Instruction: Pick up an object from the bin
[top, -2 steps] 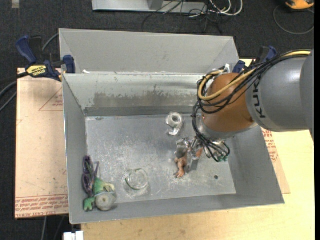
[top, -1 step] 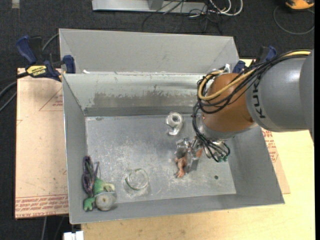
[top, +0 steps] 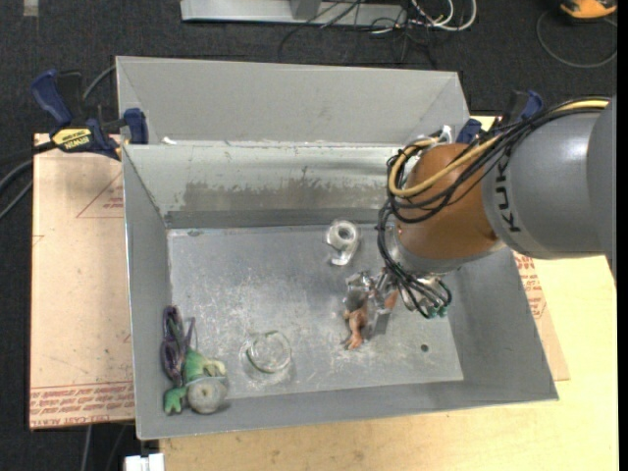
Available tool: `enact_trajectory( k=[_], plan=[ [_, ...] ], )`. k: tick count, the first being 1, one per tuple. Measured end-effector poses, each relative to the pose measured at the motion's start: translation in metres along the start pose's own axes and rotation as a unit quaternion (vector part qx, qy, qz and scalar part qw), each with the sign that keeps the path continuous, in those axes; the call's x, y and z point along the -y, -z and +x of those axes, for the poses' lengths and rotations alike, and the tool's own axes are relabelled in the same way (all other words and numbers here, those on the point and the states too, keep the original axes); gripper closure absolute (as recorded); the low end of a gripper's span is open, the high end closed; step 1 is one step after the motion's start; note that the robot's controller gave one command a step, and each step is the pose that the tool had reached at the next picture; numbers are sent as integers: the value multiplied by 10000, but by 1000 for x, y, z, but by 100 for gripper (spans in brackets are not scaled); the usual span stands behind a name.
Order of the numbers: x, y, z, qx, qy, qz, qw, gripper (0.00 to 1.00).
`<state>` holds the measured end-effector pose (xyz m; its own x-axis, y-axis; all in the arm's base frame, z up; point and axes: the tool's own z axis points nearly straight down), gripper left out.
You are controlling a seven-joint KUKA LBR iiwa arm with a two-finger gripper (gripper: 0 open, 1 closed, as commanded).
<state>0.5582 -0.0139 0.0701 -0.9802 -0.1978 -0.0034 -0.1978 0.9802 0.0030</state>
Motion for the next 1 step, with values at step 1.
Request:
enact_trajectory(
  k=[1],
  plan=[
    [0,0,0,1,1,0,10000,100]
  ],
)
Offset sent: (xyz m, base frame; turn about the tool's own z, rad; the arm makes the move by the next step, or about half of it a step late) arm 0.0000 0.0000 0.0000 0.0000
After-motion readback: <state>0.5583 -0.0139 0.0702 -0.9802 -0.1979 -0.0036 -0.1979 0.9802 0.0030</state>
